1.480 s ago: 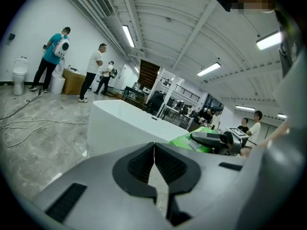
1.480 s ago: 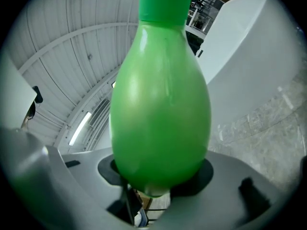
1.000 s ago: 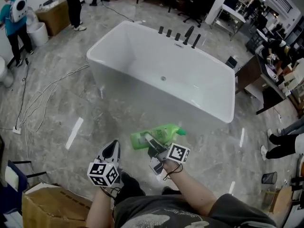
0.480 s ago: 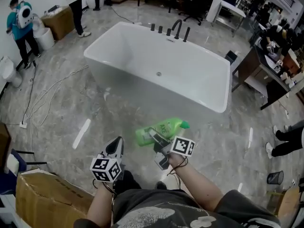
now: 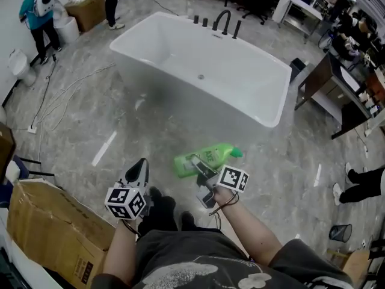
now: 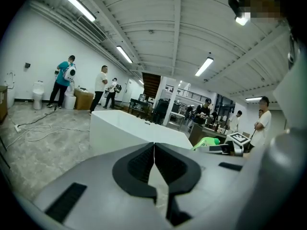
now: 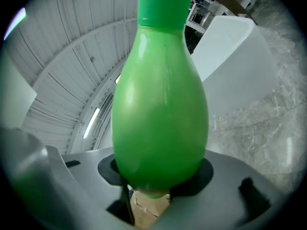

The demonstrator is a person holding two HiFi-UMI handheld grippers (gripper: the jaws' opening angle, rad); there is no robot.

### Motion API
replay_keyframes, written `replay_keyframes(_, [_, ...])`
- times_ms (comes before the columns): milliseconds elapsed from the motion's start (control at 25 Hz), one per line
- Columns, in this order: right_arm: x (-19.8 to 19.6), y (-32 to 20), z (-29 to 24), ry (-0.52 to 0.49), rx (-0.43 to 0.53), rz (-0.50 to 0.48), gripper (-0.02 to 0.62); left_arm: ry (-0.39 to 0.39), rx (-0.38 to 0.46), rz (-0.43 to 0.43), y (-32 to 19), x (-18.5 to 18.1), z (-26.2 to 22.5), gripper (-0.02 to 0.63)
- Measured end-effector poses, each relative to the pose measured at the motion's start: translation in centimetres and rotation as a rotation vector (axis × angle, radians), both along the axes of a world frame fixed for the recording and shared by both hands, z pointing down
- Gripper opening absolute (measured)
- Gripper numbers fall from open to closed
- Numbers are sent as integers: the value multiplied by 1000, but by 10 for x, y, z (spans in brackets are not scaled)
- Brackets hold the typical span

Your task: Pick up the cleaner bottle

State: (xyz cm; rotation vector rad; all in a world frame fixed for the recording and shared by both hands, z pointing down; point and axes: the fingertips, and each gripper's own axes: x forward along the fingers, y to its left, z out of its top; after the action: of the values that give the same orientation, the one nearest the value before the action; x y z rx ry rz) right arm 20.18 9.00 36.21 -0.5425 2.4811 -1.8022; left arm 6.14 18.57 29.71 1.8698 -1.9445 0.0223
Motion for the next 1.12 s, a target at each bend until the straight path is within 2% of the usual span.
replay_keyframes(320, [12,18,0,0,18,-42,206,4,-18,-65,32,8,4,14])
replay_keyframes(640, [12,45,-14,-17,45,-106,206,21,-1,-68,45,25,6,14])
replay_keyframes(1120, [12,142,-22,-25,65,-153,206,4,31,-48,139,51,-2,14])
